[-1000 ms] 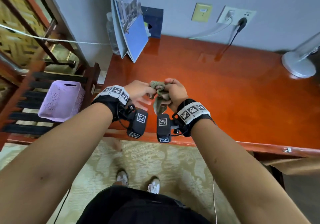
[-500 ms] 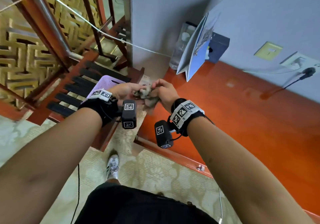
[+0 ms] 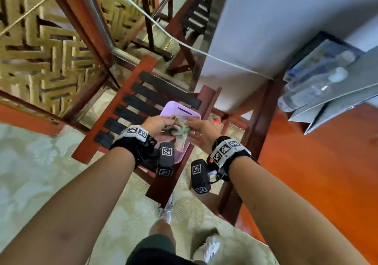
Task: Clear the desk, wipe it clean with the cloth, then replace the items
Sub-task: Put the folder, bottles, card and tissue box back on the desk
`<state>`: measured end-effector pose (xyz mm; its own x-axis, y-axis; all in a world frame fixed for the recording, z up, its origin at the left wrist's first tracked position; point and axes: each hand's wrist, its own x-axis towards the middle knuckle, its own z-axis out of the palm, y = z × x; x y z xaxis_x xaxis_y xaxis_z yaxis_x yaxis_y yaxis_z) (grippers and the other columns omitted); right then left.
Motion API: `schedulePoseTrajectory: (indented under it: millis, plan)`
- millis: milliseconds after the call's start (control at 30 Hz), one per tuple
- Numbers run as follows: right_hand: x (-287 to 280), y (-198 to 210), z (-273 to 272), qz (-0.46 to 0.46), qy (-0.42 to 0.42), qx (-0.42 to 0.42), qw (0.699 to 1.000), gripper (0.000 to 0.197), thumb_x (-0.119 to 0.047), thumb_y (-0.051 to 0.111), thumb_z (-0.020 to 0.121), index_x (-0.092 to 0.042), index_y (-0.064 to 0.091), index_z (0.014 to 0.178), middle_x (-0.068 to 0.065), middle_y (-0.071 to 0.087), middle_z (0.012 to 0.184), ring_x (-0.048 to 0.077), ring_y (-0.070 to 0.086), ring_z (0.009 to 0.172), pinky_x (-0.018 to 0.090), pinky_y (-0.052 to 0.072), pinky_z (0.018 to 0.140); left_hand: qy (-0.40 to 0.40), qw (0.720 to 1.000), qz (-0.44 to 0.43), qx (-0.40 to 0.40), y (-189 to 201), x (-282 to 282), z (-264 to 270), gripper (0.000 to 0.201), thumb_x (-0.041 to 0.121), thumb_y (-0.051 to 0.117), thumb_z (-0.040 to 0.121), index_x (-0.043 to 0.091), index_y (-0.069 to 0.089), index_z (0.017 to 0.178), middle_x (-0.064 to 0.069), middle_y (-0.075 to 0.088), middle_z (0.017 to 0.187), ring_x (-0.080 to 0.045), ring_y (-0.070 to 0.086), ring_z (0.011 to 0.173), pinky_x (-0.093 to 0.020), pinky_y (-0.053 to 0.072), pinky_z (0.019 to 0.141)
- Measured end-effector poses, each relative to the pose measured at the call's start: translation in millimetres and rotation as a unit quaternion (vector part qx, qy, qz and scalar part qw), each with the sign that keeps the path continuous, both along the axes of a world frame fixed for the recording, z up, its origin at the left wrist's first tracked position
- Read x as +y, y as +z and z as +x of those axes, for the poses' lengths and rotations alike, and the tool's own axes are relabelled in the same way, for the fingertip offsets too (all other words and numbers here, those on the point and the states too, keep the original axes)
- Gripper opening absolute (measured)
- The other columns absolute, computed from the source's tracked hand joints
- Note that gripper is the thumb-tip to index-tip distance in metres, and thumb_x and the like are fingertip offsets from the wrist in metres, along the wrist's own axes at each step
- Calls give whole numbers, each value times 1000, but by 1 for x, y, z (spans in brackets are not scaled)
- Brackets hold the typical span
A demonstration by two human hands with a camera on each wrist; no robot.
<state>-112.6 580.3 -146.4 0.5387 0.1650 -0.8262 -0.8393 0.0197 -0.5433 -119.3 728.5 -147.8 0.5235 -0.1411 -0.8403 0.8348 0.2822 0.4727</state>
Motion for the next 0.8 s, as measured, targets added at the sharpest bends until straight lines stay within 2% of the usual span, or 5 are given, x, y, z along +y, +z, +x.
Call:
schedulePoseTrajectory:
  millis: [100,267,500,600,800]
  plan:
    - [1,-19,15,-30,2,35,999,8,-15,56,92,-14,59,99,1,57,84,19,57,81,32,49,82,-74,992,101,21,-29,11,10,15,22,55,96,8,61,98,-10,59,94,-23,54,85,-37,48,77]
    - [-11,-35,19,-81,30,68,994,8,-19,56,93,-16,54,87,-1,53,79,16,51,73,29,42,76,-316,890,329,19,-62,29,13,42,28,56,94,-3,58,121,-21,62,120,-35,61,109,-35,49,81]
    - [-60,5,36,-82,22,10,996,11,-19,54,92,-14,57,82,3,52,75,17,53,65,27,41,62,-192,938,287,-1,-8,-13,53,32,12,44,97,-6,55,121,-24,63,119,-38,59,114,-44,51,89]
    - [-99,36,35,-75,17,-15,997,16,-20,55,92,-15,60,78,1,57,73,18,59,69,26,44,61,-205,939,271,-45,30,-60,62,18,15,42,98,6,55,91,-9,62,81,-36,56,118,-45,45,98]
    - [-197,93,9,-55,4,-57,997,17,-16,47,93,-20,48,76,1,46,60,13,46,52,19,31,51,-245,931,238,-131,98,-168,51,24,19,42,100,11,48,79,-7,52,76,-20,53,66,-26,45,58]
